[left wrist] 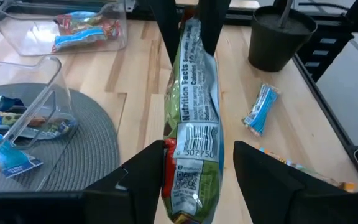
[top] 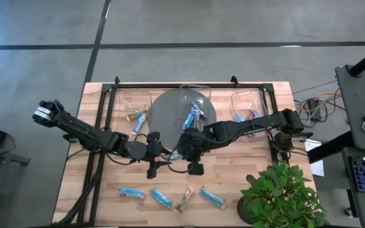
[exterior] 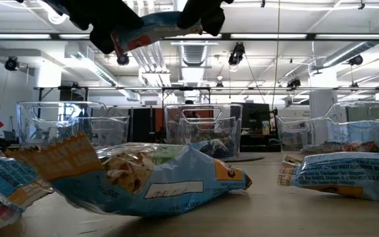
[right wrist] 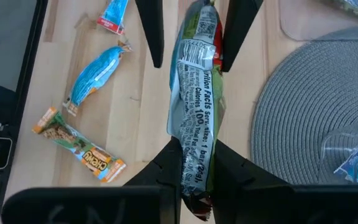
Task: Pick and place Granola Bars by type
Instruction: Put the red granola bar into the right transparent bin
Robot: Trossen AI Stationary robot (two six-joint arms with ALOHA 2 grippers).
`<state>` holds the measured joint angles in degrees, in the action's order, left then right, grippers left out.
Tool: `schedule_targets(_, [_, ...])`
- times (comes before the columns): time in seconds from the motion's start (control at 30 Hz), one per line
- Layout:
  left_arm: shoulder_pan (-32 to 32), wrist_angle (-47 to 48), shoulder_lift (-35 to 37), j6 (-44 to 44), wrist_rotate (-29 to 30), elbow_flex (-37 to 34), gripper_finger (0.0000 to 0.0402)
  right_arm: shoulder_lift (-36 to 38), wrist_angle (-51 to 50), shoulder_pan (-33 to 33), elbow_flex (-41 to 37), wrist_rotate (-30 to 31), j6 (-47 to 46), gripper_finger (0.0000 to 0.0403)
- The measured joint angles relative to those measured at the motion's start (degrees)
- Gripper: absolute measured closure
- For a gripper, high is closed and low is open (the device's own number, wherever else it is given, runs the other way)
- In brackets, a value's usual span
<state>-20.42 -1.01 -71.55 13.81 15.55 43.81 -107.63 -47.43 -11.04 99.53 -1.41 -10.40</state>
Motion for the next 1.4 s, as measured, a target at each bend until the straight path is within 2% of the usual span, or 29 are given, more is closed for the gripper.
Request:
schedule_targets(0.3, [1.02, -0.69, 0.13, 1.41, 0.34, 0.0, 0.023, 0.0, 0.03, -0.32, 0.0, 0.08, -0.14, 0.0362])
schedule_targets(0.53, [1.26, -0.75, -0.42, 1.59, -0.78, 0.0, 0.0284, 0.0, -0.01, -0.32, 0.0, 0.07, -0.2, 0.0362])
schedule_targets(0.7, [1.39, -0.82, -0.55, 1.61, -0.71, 0.0, 0.0312, 0.0, -0.39, -0.38, 0.0, 2.75, -5.34, 0.0358])
schedule_targets(0.83, [1.64, -0.58, -0.59, 1.67, -0.71, 0.0, 0.0316, 0.64, -1.39, -0.34, 0.0, 4.46, -8.87, 0.0331])
schedule_targets(1.03, [3.02, -0.6, -0.59, 1.67, -1.02, 0.0, 0.0317, 2.64, -7.9, -0.5, 0.02, 7.45, -14.79, 0.0262])
schedule_targets(1.17, [5.49, -2.38, -0.59, 2.5, -0.91, 0.0, 0.0317, 5.36, -14.95, -1.42, 0.02, 15.22, -20.36, 0.0215])
schedule_targets(1.27, [8.56, -4.48, -0.59, 6.02, -2.52, 0.0, 0.0317, 8.44, -18.75, -2.95, 0.02, 25.97, -28.77, 0.0192])
schedule_targets(1.4, [13.64, -7.0, -1.21, 15.25, -8.98, 0.0, 0.0317, 13.54, -19.78, -5.05, 0.03, 39.52, -42.43, 0.018])
